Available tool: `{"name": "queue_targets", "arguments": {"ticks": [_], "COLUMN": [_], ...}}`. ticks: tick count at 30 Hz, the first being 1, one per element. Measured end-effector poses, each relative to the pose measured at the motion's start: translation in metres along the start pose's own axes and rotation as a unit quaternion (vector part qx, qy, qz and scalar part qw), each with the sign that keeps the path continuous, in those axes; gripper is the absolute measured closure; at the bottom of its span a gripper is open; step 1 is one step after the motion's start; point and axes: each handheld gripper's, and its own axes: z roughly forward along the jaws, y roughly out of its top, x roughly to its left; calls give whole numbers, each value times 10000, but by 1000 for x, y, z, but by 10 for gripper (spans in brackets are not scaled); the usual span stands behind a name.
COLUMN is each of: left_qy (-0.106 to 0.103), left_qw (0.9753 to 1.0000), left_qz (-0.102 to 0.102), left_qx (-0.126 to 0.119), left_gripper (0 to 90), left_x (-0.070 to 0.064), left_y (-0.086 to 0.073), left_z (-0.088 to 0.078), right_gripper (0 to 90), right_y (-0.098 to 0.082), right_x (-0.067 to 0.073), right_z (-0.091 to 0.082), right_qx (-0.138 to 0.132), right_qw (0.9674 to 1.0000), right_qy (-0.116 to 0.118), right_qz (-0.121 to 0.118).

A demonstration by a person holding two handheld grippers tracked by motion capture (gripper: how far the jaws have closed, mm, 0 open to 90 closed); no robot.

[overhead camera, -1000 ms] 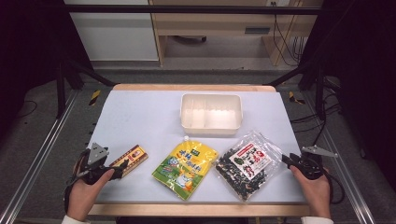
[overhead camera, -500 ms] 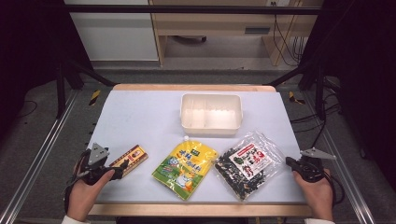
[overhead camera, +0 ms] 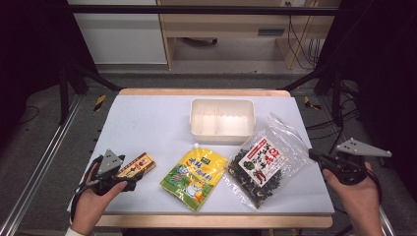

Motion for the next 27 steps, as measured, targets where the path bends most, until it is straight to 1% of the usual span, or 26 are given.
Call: {"name": "queue_targets", "arguments": {"ticks": [1,2,3,4,5,6,7,9,10,11,12,13,14,15,17,18,19,20,21,22,23,24,25,26,27], "left_qy": [-30,-44,-68,-68,-99,-138,-138,-148,-192,-192,-238,-238,-267,-310,-366,-347,-347,-417,-417,-402,-402,-399,-399,-396,-386], "left_qw": [10000,9999,9999,9999,9998,9996,9996,9992,9986,9986,9978,9978,9970,9964,9945,9919,9919,9898,9898,9871,9871,9848,9848,9825,9817], "left_qz": [18,122,132,132,174,257,257,356,494,494,605,605,714,775,940,1174,1174,1293,1293,1458,1458,1583,1583,1690,1726], "left_qx": [-26,-18,-32,-32,-32,-43,-43,-55,-60,-60,-133,-133,-128,-174,-263,-330,-330,-431,-431,-524,-524,-599,-599,-669,-703], "left_gripper": [138,140,142,145,145,155,158,159,161,164,171,181,187,187,191,194,194,194,194,194,193,193,192,190,188], "left_x": [-1,-1,-2,-2,-1,-1,-1,-3,-5,-5,-9,-9,-11,-14,-19,-25,-25,-30,-30,-36,-36,-40,-40,-44,-46], "left_y": [4,11,14,14,18,25,25,33,41,41,51,51,57,63,76,90,90,104,104,118,118,131,131,142,147], "left_z": [-2,-5,-6,-6,-8,-12,-12,-15,-19,-19,-21,-21,-22,-23,-24,-25,-25,-26,-26,-29,-29,-31,-31,-32,-32], "right_gripper": [900,900,900,900,900,900,900,900,900,900,900,900,900,900,900,900,900,900,900,900,900,900,900,900,900], "right_y": [9,23,32,39,39,51,51,64,76,76,87,87,99,99,110,121,121,132,132,141,141,150,154,157,160], "right_x": [4,10,15,18,18,26,26,33,42,42,51,51,60,60,69,80,80,89,89,97,97,104,107,109,111], "right_z": [-3,-6,-7,-7,-7,-8,-8,-8,-8,-8,-6,-6,-5,-5,-4,-3,-3,-3,-3,-3,-3,-3,-3,-3,-3], "right_qx": [-12,-27,-35,-43,-43,-26,-26,-23,23,23,66,66,96,96,143,198,198,243,243,285,285,309,314,312,310], "right_qw": [9999,9995,9990,9983,9983,9969,9969,9948,9922,9922,9892,9892,9855,9855,9815,9772,9772,9731,9731,9692,9692,9662,9655,9645,9635], "right_qy": [76,191,267,340,340,451,451,551,670,670,761,761,838,838,901,948,948,977,977,972,972,984,976,996,1008], "right_qz": [-80,-243,-359,-473,-473,-650,-650,-862,-1052,-1052,-1249,-1249,-1470,-1470,-1681,-1888,-1888,-2073,-2073,-2246,-2246,-2361,-2396,-2428,-2460]}}
